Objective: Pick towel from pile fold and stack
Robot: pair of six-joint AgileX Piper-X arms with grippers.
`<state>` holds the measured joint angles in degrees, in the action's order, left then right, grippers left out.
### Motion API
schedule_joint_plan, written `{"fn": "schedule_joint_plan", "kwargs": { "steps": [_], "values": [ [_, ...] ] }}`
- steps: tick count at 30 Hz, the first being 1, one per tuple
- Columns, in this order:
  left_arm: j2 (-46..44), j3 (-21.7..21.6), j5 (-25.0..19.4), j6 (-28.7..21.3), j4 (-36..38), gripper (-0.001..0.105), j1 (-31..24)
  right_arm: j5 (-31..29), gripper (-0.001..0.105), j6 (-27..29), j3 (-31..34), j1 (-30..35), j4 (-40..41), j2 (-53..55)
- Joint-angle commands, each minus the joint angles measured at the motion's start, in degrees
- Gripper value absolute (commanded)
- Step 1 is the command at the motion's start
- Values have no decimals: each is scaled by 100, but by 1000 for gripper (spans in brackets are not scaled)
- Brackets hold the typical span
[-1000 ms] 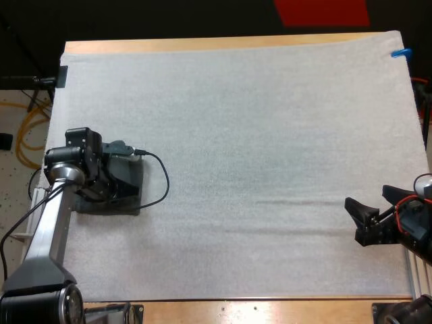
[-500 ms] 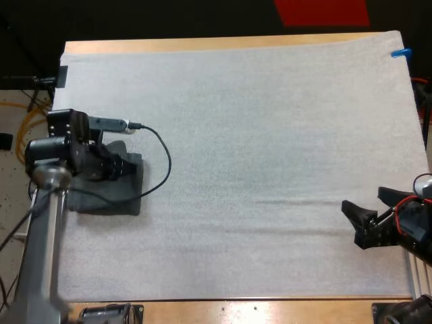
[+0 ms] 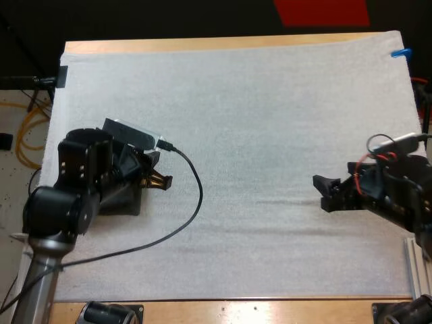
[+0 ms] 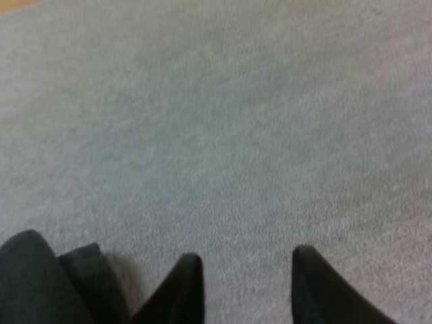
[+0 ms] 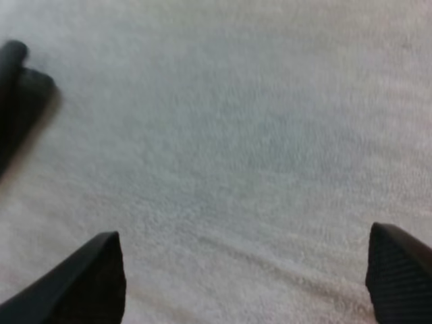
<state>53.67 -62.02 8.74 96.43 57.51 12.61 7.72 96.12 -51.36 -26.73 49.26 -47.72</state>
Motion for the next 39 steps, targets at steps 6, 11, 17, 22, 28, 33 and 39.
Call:
{"fn": "schedule_joint_plan", "kwargs": {
  "steps": [6,11,17,22,28,33,39],
  "values": [
    [-574,-29,-475,-96,-21,30,-15,-17,71,527,-2,842,-175,-272],
    [-830,-29,-907,-393,133,30,-15,16,71,926,-2,1891,-127,-268],
    [-1052,-29,-1524,-699,246,30,-15,-46,71,1225,-2,2327,16,-56],
    [-1262,-29,-1925,-799,190,30,-459,-492,71,1374,-2,2325,202,338],
    [-1545,-29,-998,-715,167,30,-1857,-595,71,1417,-2,2325,290,756],
    [-2114,-29,-362,-819,167,30,-1920,-595,71,1338,-2,2325,280,1194],
    [-2909,-3,-592,-1191,165,30,-1880,-599,71,1300,221,2325,-231,1837]
  ]
}}
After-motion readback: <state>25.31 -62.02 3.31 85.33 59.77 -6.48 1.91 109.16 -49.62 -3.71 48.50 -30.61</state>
